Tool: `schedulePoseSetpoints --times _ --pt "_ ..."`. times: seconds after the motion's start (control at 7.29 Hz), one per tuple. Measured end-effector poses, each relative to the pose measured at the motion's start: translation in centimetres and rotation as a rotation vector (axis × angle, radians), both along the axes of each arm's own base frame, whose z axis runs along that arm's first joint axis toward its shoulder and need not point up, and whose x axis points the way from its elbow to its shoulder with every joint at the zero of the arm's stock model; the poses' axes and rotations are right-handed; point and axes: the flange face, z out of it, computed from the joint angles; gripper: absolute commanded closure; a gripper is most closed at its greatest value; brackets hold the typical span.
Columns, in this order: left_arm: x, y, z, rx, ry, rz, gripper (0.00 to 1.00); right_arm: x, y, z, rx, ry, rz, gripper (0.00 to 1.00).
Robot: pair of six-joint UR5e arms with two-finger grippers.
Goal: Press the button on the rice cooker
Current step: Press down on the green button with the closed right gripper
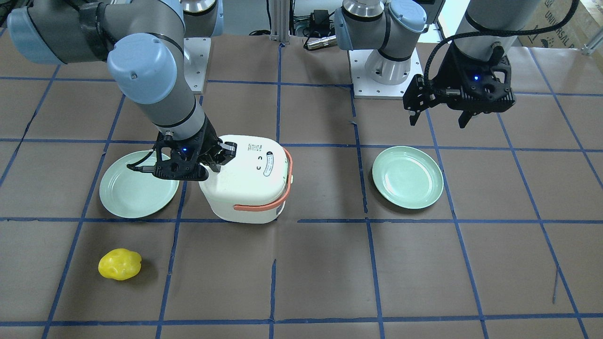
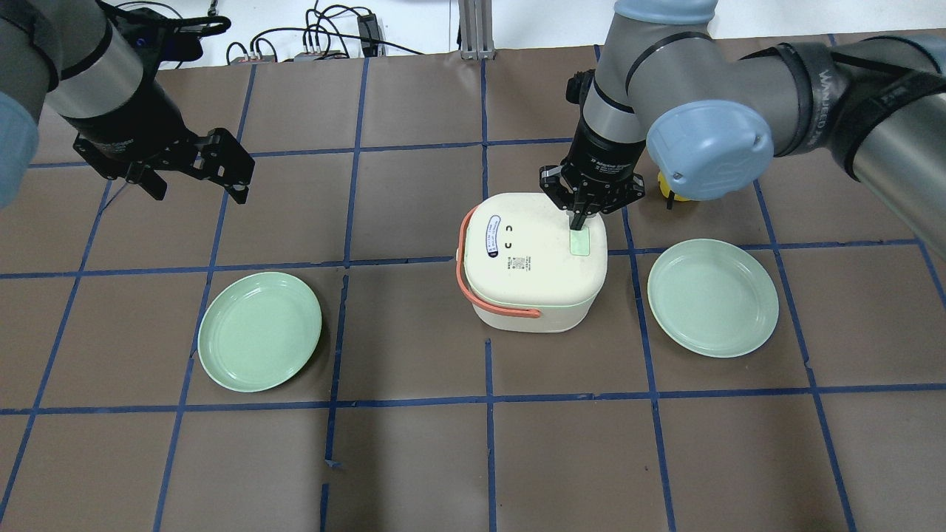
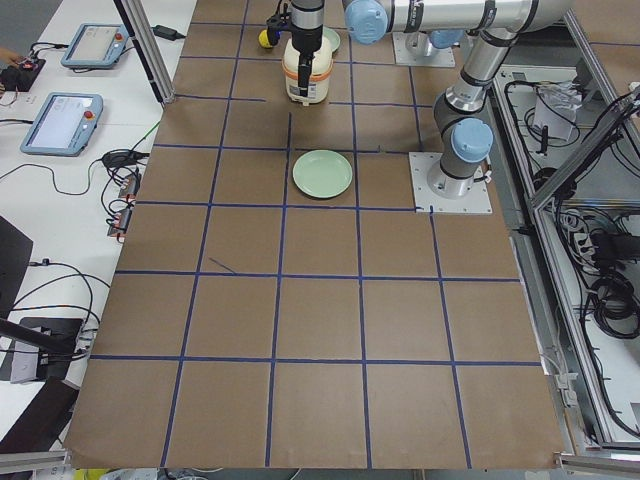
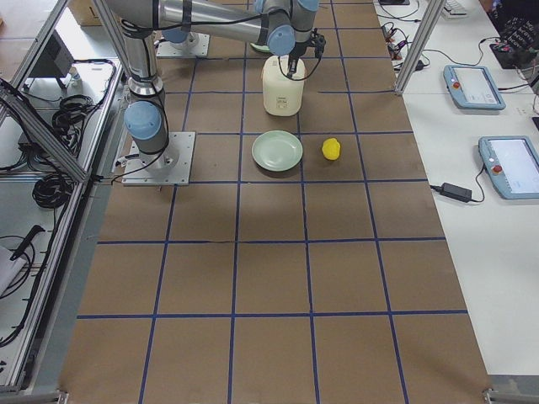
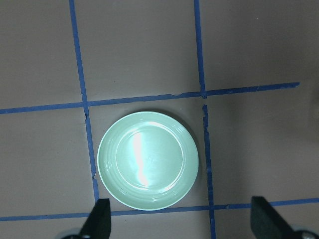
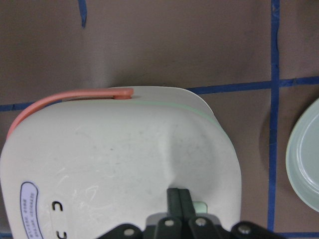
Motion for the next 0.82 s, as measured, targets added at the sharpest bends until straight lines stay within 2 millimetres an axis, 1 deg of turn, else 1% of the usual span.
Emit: schedulePoseSetpoints --times 0.82 --pt "0.00 0.01 0.01 0.000 0.000 0.000 0.00 -0.38 -0.23 -0.34 0.003 0.002 0.016 0.87"
